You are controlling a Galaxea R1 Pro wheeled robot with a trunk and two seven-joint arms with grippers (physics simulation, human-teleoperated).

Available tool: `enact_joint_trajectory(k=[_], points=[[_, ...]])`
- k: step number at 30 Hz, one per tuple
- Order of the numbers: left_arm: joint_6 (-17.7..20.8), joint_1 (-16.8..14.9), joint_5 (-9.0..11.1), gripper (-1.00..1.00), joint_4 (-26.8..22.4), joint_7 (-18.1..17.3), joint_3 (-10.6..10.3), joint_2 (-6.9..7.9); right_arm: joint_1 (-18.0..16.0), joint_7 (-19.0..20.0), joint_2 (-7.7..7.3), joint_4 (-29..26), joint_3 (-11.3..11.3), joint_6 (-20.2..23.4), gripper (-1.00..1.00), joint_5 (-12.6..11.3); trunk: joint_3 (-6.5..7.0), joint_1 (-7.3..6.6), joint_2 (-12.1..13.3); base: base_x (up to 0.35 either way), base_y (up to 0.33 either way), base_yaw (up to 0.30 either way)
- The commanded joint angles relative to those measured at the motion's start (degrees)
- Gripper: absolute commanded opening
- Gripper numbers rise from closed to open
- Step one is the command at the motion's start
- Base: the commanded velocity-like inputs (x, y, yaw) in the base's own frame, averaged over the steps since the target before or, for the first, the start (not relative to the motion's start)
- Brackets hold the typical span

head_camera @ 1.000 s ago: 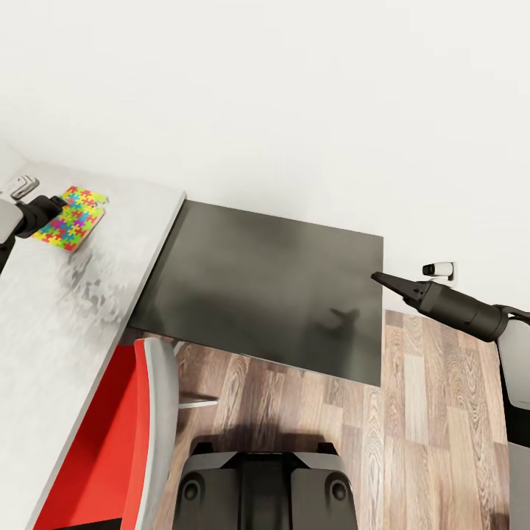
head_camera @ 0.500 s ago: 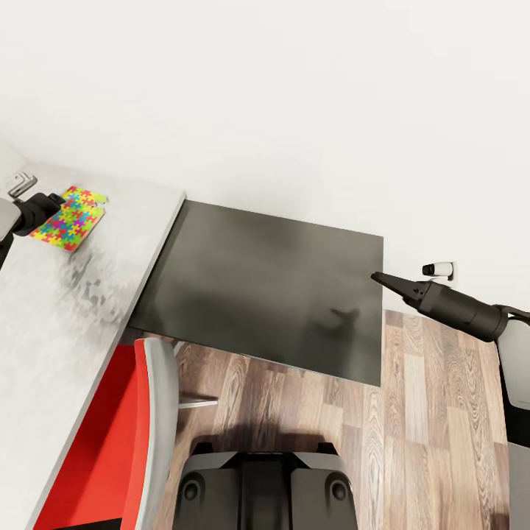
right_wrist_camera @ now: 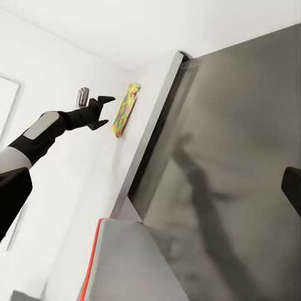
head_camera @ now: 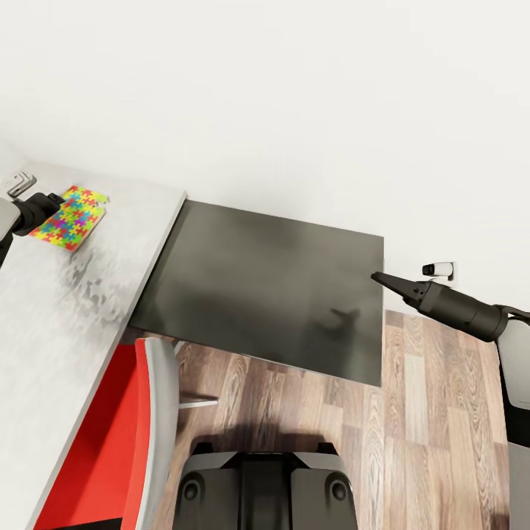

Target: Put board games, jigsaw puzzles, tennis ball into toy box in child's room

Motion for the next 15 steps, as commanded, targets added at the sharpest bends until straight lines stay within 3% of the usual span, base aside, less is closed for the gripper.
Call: enact_joint_trajectory(k=[1, 8, 15], points=[[0.3, 0.0, 0.4, 1.0, -0.1, 0.3, 0.2, -0.01, 0.0, 0.3, 0.0, 0.0, -0.1, 0.2, 1.0, 0.2, -0.07, 0.03, -0.1, 0.0, 0.0, 0.115], [0.3, 0.0, 0.4, 1.0, -0.1, 0.4, 0.2, 0.0, 0.0, 0.0, 0.02, 0.0, -0.1, 0.2, 1.0, 0.2, -0.07, 0.03, -0.1, 0.0, 0.0, 0.156], [0.3, 0.0, 0.4, 1.0, -0.1, 0.4, 0.2, 0.01, 0.0, -0.6, 0.02, 0.0, -0.1, 0.2, 1.0, 0.2, -0.07, 0.03, -0.1, 0.0, 0.0, 0.074]])
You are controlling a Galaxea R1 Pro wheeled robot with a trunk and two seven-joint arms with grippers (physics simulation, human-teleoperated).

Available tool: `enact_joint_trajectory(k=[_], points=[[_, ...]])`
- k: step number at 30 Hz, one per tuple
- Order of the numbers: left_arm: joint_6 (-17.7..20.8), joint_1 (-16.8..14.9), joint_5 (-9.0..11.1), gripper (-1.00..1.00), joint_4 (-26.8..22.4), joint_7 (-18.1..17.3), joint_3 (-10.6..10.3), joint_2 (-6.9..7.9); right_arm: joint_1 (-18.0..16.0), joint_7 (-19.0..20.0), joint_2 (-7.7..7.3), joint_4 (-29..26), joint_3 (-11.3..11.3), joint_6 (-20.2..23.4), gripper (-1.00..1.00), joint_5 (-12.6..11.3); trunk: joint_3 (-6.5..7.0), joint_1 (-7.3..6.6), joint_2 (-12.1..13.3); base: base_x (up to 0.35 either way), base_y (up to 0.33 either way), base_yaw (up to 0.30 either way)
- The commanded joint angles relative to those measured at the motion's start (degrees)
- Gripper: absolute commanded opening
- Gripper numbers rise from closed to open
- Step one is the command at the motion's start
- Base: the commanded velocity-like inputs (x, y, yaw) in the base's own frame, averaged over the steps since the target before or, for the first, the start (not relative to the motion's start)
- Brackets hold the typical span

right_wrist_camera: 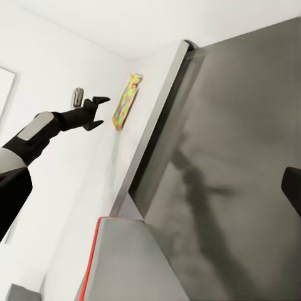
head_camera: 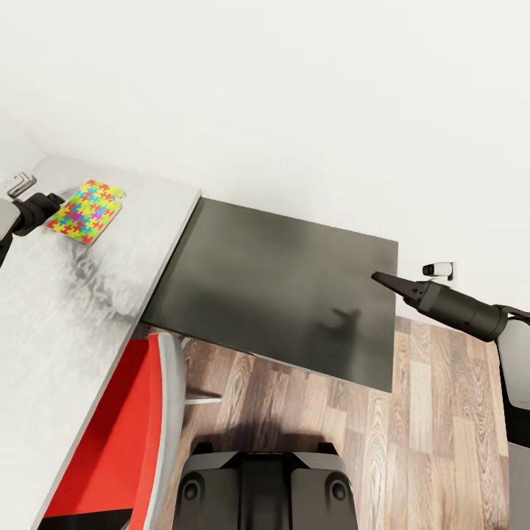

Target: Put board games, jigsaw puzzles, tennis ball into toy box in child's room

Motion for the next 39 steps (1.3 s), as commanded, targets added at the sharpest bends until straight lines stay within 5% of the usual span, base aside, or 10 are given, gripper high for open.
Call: enact_joint_trajectory(k=[1, 39], points=[[0.3, 0.0, 0.5, 1.0, -0.1, 0.3, 0.2, -0.02, 0.0, 0.2, -0.01, 0.0, 0.0, 0.2, 1.0, 0.2, -0.06, 0.03, -0.1, 0.0, 0.0, 0.035], [-1.3, 2.2, 0.6, 1.0, 0.9, 0.3, -0.1, -0.21, 0.0, 0.0, -0.09, 0.0, -0.5, 0.2, 1.0, 0.1, -0.06, 0.03, -0.1, 0.0, 0.0, 0.004]])
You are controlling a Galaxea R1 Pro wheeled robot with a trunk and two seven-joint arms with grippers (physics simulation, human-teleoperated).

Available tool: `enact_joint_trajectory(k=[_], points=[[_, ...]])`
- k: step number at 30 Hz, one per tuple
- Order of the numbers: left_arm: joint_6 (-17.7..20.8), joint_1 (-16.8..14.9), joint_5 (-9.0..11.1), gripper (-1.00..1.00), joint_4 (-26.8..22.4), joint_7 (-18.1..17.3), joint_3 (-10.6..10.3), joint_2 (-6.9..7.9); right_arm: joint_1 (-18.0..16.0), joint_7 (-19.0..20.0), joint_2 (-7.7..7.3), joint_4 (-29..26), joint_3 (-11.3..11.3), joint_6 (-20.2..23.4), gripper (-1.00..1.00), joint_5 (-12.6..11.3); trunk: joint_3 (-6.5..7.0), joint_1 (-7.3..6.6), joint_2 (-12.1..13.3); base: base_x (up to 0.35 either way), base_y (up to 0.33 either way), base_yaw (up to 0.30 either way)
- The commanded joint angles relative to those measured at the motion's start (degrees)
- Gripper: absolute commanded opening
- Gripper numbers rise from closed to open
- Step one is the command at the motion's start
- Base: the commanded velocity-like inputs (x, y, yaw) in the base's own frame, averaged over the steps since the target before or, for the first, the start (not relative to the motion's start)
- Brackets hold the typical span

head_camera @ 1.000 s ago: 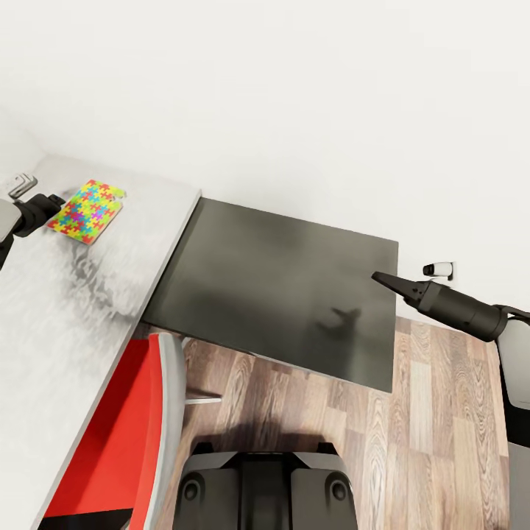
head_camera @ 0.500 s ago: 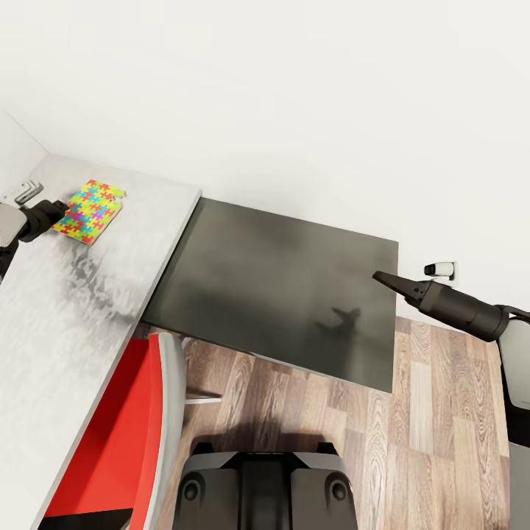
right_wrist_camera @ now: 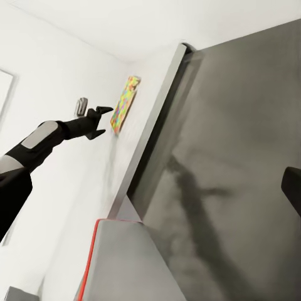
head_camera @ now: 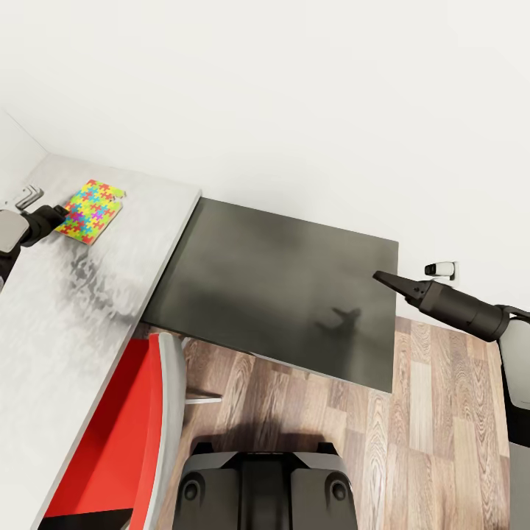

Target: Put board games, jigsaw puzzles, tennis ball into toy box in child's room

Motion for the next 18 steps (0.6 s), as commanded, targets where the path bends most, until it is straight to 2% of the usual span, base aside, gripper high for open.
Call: enact_joint_trajectory(k=[1, 5, 13, 18], points=[[0.3, 0.0, 0.4, 1.0, -0.1, 0.3, 0.2, -0.01, 0.0, 0.3, -0.01, 0.0, 0.0, 0.2, 1.0, 0.2, -0.06, 0.03, -0.1, 0.0, 0.0, -0.006], [0.2, 0.1, 0.5, 1.0, -0.1, 0.3, 0.2, 0.0, 0.0, 0.3, -0.01, 0.0, -0.1, 0.2, 1.0, 0.1, -0.06, 0.03, -0.1, 0.0, 0.0, -0.085], [0.2, 0.1, 0.5, 1.0, -0.1, 0.3, 0.2, 0.01, 0.0, 0.3, -0.02, 0.0, -0.1, 0.2, 1.0, 0.0, -0.06, 0.03, -0.1, 0.0, 0.0, -0.216], [0.2, 0.1, 0.5, 1.0, -0.1, 0.3, 0.2, -0.03, 0.0, 0.3, -0.06, 0.0, -0.2, 0.2, 1.0, -0.1, -0.06, 0.03, -0.1, 0.0, 0.0, -0.138]])
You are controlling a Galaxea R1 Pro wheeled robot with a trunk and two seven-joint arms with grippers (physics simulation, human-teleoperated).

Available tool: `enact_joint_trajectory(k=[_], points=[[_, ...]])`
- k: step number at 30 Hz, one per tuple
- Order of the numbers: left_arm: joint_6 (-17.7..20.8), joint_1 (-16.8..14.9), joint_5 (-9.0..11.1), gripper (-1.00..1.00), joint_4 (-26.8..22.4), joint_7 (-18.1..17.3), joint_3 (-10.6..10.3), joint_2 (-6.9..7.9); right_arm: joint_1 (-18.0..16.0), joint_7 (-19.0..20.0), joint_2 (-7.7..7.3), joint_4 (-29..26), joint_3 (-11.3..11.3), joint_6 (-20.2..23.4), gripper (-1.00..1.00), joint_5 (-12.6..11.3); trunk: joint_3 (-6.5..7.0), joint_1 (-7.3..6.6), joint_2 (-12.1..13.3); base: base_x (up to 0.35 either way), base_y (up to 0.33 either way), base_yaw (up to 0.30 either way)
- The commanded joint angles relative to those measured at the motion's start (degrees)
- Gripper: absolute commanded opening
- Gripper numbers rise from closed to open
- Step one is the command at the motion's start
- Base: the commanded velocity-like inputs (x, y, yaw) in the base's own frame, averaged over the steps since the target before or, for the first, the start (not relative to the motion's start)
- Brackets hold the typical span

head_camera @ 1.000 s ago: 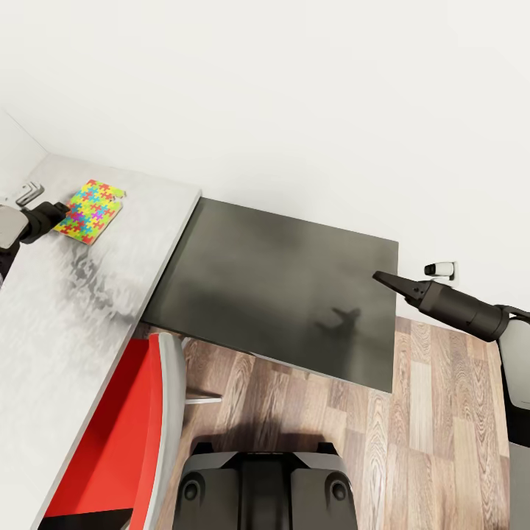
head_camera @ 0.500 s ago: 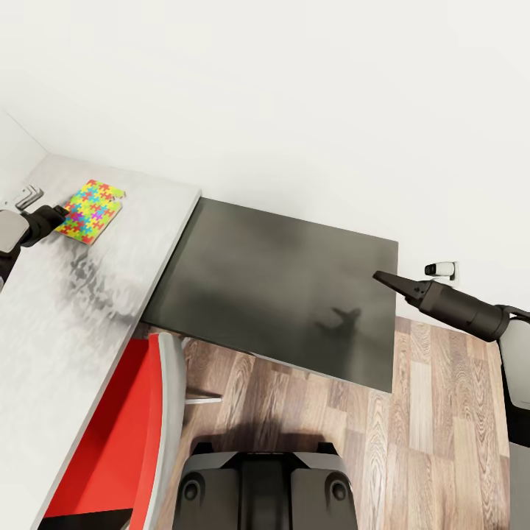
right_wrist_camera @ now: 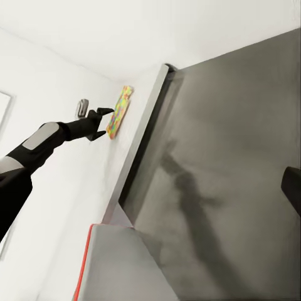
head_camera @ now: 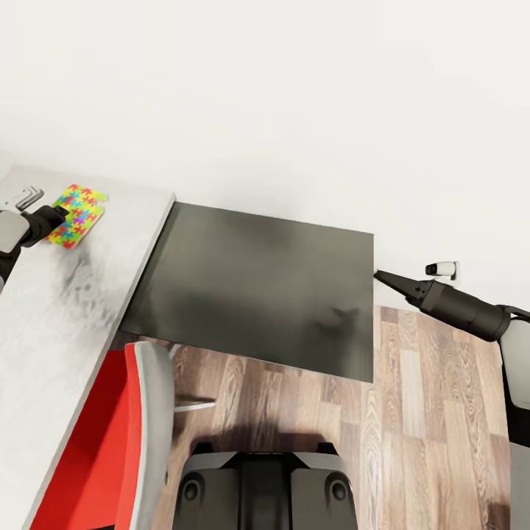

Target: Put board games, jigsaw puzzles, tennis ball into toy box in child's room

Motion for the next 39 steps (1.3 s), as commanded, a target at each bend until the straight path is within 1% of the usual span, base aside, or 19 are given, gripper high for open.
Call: enact_joint_trajectory(k=[1, 22, 31, 39], points=[[0.3, 0.0, 0.4, 1.0, -0.1, 0.3, 0.1, -0.03, 0.0, 0.3, -0.01, 0.0, 0.0, 0.2, 1.0, 0.2, -0.06, 0.03, -0.1, 0.0, 0.0, -0.075], [0.3, 0.0, 0.4, 1.0, -0.1, 0.3, 0.2, -0.05, 0.0, 0.3, -0.12, 0.0, -0.2, 0.2, 1.0, 0.1, -0.06, 0.03, -0.1, 0.0, 0.0, -0.021], [0.3, 0.0, 0.5, 1.0, -0.1, 0.3, 0.1, -0.05, 0.0, 0.4, -0.07, 0.0, -0.2, 0.2, 1.0, 0.1, -0.06, 0.03, -0.1, 0.0, 0.0, -0.14], [0.3, 0.0, 0.6, 1.0, -0.1, 0.3, 0.2, -0.01, 0.0, 0.3, 0.0, 0.0, -0.1, 0.2, 1.0, 0.1, -0.06, 0.03, -0.1, 0.0, 0.0, -0.048]])
